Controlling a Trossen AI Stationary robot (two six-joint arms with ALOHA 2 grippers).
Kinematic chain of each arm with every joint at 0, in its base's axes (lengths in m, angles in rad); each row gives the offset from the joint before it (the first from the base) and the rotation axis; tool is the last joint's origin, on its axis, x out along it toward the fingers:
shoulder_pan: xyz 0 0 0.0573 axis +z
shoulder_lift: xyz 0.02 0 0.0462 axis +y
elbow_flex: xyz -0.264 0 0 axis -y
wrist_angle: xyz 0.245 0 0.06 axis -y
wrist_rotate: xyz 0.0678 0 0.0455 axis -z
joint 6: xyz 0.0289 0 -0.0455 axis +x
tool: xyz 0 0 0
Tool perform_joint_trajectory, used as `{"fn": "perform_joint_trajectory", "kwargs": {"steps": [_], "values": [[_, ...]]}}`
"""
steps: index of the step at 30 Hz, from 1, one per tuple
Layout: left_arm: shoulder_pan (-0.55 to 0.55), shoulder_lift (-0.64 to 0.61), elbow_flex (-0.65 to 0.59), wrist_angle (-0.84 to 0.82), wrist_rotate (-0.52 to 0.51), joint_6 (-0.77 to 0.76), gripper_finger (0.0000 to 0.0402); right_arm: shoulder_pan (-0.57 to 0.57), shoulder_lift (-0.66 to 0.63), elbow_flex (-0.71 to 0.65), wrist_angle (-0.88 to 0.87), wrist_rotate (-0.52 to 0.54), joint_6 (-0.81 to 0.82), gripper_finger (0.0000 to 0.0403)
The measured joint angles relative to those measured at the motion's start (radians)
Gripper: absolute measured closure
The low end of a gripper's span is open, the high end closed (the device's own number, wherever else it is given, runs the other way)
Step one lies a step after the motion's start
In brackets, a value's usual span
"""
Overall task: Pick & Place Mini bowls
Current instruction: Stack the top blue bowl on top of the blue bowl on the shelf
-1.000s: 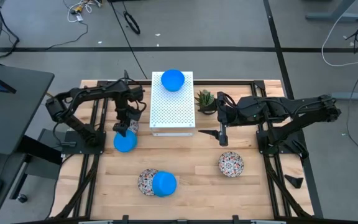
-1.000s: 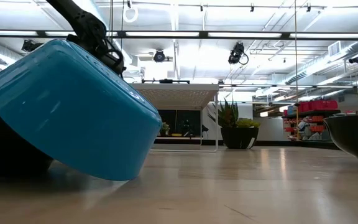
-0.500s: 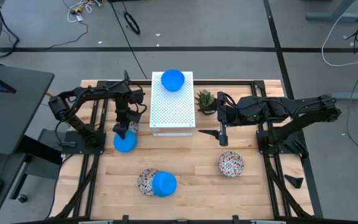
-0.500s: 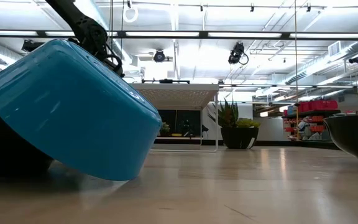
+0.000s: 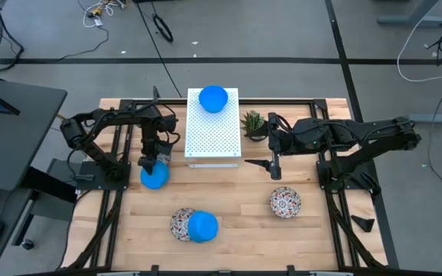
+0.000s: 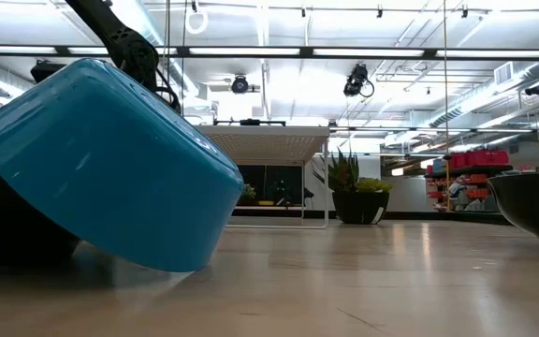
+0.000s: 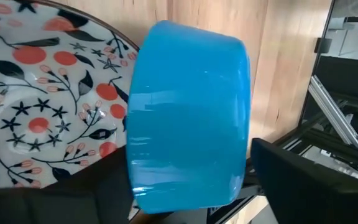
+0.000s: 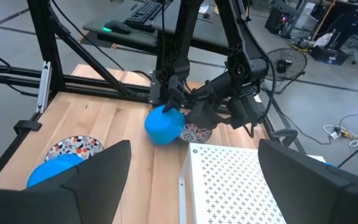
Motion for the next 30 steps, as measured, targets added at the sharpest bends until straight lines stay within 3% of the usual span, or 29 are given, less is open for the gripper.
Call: {"fn": "perform_joint_trajectory", "kwargs": {"steps": [6, 16, 22, 30], "values": [[-0.001, 0.000, 0.000, -0.009, 0.011, 0.000, 0.0169, 0.000, 0.000, 0.000, 0.012, 0.000, 0.000, 0.0049], [-0.003, -0.001, 0.000, -0.072, 0.018, 0.001, 0.0149, 0.000, 0.000, 0.000, 0.011, 0.000, 0.000, 0.0049], [-0.003, -0.015, 0.000, -0.095, 0.017, -0.001, 0.0169, 0.000, 0.000, 0.000, 0.011, 0.000, 0.000, 0.0049], [-0.043, -0.023, 0.062, -0.138, 0.026, -0.041, 0.0160, 0.000, 0.000, 0.000, 0.011, 0.000, 0.000, 0.0049]]}}
